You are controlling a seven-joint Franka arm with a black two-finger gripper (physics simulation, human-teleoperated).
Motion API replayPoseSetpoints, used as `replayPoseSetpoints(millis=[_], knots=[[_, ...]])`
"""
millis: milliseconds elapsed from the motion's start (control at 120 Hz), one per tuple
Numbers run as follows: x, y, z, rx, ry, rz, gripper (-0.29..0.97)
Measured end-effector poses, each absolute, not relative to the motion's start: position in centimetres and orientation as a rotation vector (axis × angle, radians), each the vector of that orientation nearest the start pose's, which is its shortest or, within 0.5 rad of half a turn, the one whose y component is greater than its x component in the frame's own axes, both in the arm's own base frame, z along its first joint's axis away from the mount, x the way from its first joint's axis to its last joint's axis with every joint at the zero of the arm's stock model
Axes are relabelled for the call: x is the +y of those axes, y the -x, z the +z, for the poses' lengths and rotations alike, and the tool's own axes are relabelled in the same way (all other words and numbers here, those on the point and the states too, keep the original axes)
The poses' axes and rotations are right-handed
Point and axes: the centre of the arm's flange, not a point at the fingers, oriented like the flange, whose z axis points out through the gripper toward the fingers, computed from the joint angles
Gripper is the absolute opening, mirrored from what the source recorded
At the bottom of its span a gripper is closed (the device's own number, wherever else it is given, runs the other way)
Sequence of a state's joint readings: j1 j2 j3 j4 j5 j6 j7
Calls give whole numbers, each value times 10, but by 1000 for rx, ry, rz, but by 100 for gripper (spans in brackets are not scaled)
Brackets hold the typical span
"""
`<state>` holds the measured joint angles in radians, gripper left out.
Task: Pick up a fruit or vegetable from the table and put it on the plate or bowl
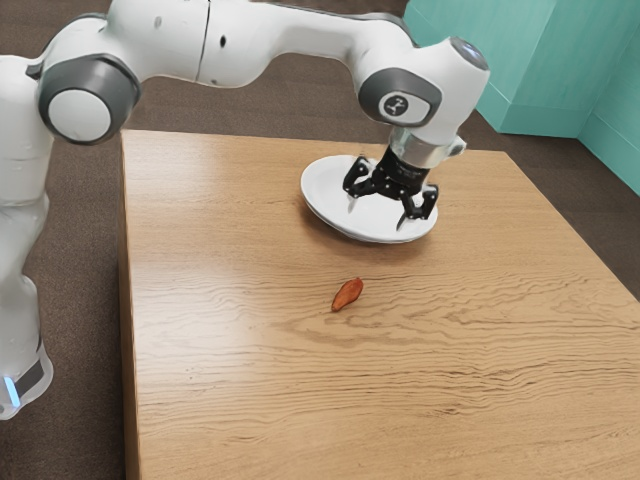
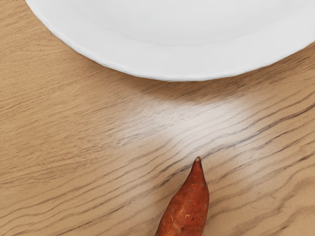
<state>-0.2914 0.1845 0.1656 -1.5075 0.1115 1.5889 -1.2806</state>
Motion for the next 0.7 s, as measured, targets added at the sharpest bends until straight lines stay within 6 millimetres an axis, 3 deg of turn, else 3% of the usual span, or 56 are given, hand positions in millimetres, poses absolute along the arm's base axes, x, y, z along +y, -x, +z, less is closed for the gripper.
replayPoseSetpoints(millis=[125,242,317,417,475,700], knots=[[-87,-575,539,-1501,2599,-40,68],[-80,-541,517,-1452,2664,-28,68],[-68,-528,513,-1454,2693,-43,68],[-34,-529,512,-1515,2684,-75,68],[-23,-532,510,-1521,2682,-89,68],[-40,-555,479,-1377,2750,-120,67]])
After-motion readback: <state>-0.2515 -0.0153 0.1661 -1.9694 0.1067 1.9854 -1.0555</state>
